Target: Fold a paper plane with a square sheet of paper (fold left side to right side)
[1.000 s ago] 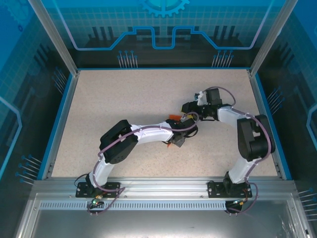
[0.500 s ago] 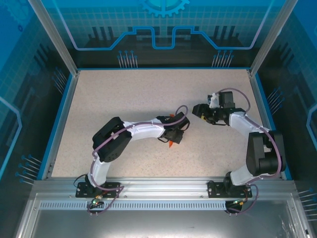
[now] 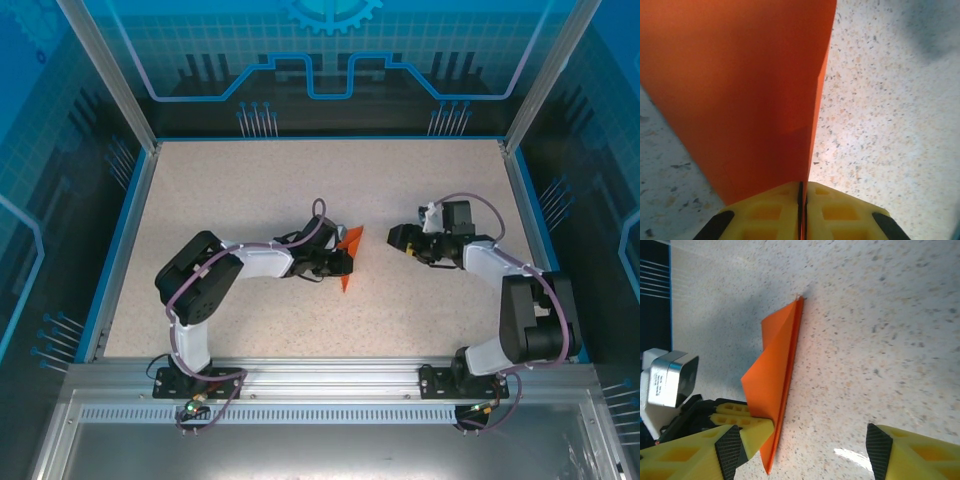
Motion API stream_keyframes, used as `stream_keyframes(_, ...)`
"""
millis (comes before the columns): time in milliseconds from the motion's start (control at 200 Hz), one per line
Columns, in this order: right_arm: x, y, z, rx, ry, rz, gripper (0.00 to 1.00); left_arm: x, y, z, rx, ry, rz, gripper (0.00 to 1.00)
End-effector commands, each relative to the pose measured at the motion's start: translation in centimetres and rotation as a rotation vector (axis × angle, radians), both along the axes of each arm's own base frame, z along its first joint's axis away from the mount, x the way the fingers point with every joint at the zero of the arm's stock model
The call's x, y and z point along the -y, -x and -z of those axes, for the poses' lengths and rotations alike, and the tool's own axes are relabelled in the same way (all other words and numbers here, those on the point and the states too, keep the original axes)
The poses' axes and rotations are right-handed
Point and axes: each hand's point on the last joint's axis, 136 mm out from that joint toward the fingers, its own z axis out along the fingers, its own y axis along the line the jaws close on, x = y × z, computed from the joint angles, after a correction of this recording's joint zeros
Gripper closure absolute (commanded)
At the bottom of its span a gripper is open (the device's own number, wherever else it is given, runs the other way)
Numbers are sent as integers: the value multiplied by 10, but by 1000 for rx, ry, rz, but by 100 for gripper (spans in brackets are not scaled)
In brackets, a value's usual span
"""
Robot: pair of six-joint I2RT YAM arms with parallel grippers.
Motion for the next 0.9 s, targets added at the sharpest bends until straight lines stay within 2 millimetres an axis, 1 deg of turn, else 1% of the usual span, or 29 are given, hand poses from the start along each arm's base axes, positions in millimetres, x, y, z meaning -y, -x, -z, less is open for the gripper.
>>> stream_keyframes(0, -19, 2, 6, 11, -39, -46, 31, 15, -5, -19, -12, 174, 0, 89)
stream_keyframes(245, -41, 2, 21, -7, -50, -86, 35, 10, -7, -19, -26, 248, -33, 91)
stream_keyframes(355, -50, 1, 23, -6, -54, -101, 36, 7, -8, -12, -52, 263, -47, 92)
stream_keyframes(545, -59, -1, 26, -9, -48, -116, 40, 3, -11, -2, -94, 296, -77, 93)
stream_keyframes(695, -64, -3, 31, -14, -44, -114, 44, 0, -12, 0, -100, 312, -92, 94)
stream_keyframes(760, -67, -5, 33, -13, -53, -116, 47, 0, -11, 1, -105, 320, -95, 94)
stream_keyframes(895, -74, -12, 32, -5, -79, -110, 48, -1, -11, 3, -114, 331, -104, 94)
